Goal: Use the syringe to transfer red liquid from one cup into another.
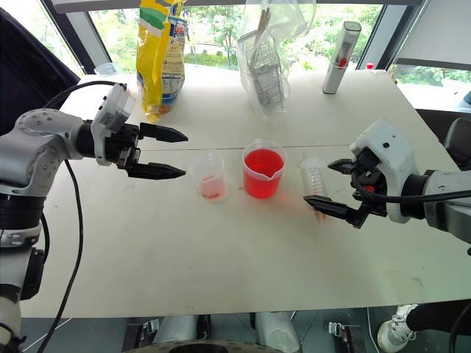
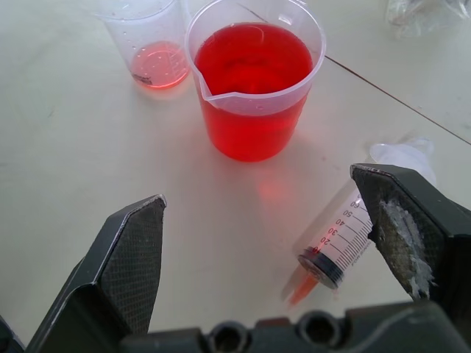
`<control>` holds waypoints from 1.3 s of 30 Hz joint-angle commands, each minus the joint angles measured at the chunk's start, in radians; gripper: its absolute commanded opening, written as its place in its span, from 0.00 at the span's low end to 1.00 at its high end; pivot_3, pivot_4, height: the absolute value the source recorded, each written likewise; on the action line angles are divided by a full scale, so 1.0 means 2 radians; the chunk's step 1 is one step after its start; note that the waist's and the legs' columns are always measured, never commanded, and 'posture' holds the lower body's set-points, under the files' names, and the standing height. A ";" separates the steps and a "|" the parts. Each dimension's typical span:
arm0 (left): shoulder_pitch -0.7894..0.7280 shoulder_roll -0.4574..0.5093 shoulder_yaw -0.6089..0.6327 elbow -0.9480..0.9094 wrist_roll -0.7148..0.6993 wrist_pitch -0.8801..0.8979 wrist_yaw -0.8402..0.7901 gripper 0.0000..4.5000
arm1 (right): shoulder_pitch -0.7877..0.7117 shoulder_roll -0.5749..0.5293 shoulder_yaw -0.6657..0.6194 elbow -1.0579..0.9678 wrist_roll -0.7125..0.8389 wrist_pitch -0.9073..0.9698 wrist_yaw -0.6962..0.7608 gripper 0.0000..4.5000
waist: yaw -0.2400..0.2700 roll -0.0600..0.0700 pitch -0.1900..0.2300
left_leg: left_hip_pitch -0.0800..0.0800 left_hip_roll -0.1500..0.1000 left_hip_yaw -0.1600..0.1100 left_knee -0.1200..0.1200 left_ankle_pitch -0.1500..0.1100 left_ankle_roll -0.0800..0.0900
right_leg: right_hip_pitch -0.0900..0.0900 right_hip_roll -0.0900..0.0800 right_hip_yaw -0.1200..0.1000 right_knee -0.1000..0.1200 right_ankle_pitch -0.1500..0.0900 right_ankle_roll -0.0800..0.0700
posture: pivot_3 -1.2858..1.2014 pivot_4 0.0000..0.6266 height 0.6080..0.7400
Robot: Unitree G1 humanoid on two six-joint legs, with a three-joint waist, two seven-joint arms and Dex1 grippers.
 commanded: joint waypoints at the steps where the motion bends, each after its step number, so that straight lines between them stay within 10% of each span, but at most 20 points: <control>1: 0.002 0.010 0.012 -0.011 -0.006 -0.006 -0.006 1.00 | -0.004 -0.006 -0.003 0.002 -0.001 -0.012 -0.003 0.98 | 0.001 0.000 0.000 | 0.000 0.000 0.000 0.000 0.000 0.000 | 0.000 0.000 0.000 0.000 0.000 0.000 | 0.52 0.24 0.99; 23: -0.002 0.003 0.013 0.001 -0.008 -0.010 -0.002 1.00 | -0.042 -0.001 0.041 0.049 -0.001 0.031 -0.053 0.98 | 0.002 0.000 0.000 | 0.000 0.000 0.000 0.000 0.000 0.000 | 0.000 0.000 0.000 0.000 0.000 0.000 | 0.52 0.24 0.99; 39: -0.003 -0.013 0.007 -0.004 -0.001 -0.018 0.007 1.00 | -0.392 0.118 0.359 0.498 -0.111 0.158 -0.099 0.98 | 0.001 0.000 0.000 | -0.001 0.000 0.002 0.000 0.000 0.000 | -0.002 0.000 0.001 0.000 0.000 0.000 | 0.52 0.24 0.99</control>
